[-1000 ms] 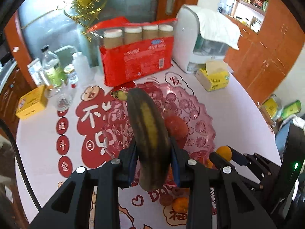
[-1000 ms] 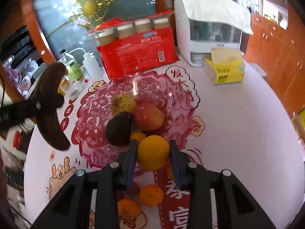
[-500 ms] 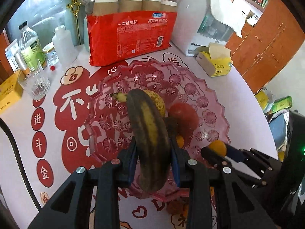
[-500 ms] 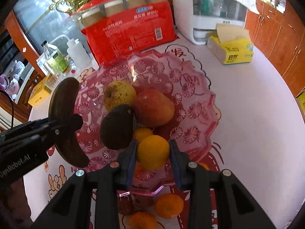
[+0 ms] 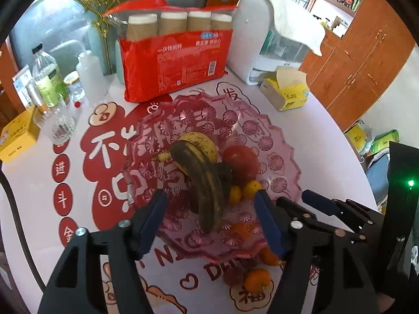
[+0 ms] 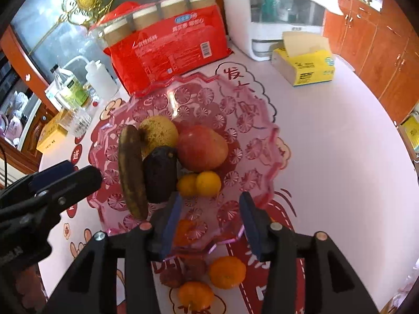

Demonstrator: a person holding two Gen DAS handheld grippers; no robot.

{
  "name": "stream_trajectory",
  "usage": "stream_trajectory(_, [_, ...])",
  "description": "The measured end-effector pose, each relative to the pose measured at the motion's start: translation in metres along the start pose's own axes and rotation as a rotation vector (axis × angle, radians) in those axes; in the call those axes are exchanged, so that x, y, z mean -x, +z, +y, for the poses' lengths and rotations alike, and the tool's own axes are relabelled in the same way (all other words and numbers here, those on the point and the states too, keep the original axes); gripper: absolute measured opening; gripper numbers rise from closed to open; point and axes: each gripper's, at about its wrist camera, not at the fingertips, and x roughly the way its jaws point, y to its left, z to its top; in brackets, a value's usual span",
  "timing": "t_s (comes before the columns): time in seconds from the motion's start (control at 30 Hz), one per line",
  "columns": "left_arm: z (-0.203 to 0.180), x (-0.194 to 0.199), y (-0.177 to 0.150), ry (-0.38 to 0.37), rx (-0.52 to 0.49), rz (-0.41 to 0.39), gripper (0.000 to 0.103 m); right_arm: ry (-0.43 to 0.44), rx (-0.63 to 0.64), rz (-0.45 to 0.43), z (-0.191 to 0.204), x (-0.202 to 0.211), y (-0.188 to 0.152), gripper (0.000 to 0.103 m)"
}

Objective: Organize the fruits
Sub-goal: 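Open both tools and withdraw them from the bowl toward the loose fruit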

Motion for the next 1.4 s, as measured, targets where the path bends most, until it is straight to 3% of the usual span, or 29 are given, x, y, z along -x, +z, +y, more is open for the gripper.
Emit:
stream_trajectory(0.23, [-0.005,0.046,-0.019,0.010,0.016,-0.041,0.081,-0.008,-0.029,-0.062,-0.010,0.044,-0.014,0.058])
stream_trajectory(0.63, [-0.010,0.081,-0.073,0.009,0.044,-0.009,0.083,-0.030,-0.113,-0.108,-0.042,0.095,-0.073,0.058])
stream_trajectory(1.0, [-0.032,0.060,-0.115,0.019,0.019,0.114,0.084,-0.029,-0.150,-0.110,-0.073,0.104,-0.129,0.058])
stream_trajectory(1.4, [-0.040,0.017,-0.137,0.048,0.067,0.245,0.087,0.034,0.023,-0.079,-0.070,0.071,-0.160,0.058])
